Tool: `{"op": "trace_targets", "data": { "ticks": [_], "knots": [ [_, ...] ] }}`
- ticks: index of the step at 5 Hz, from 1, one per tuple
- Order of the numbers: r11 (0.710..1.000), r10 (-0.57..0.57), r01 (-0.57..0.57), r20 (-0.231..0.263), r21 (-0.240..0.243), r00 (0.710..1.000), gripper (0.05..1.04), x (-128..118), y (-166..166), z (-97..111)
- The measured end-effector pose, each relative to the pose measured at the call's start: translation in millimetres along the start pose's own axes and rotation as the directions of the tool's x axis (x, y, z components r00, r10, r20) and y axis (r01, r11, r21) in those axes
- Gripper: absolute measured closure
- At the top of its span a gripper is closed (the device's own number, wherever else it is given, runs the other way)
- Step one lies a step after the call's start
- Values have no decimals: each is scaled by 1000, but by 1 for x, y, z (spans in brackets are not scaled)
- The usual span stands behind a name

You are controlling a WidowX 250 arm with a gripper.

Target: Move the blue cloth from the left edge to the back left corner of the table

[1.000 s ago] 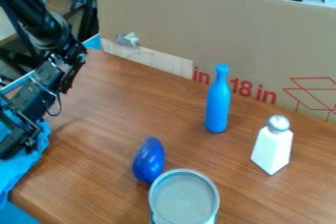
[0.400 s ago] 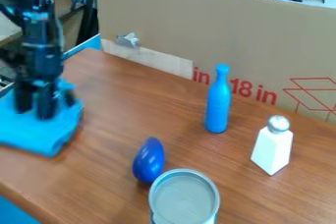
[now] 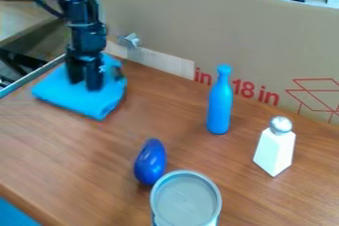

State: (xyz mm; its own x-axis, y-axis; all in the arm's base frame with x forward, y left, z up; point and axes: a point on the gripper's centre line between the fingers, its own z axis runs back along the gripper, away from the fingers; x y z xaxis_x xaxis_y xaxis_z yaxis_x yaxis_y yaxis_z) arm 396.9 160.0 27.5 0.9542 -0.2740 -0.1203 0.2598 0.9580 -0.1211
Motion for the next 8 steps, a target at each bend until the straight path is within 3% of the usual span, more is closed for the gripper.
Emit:
{"op": "trace_targets", "data": {
  "ticks": [1,2,3,4,5,6,8],
  "knots": [
    [999,38,-38,11,11,999,83,5,2,1],
    [994,79,-75,-49,74,996,83,-11,-7,4],
    [979,141,-137,-18,151,990,83,-33,-16,38],
    [963,173,-170,7,211,985,83,-37,-23,69],
    [954,168,-174,46,245,985,83,-44,-35,94],
    [956,152,-159,49,247,987,83,-60,-46,112],
    [956,149,-158,53,247,987,83,-60,-46,112]
  ]
}}
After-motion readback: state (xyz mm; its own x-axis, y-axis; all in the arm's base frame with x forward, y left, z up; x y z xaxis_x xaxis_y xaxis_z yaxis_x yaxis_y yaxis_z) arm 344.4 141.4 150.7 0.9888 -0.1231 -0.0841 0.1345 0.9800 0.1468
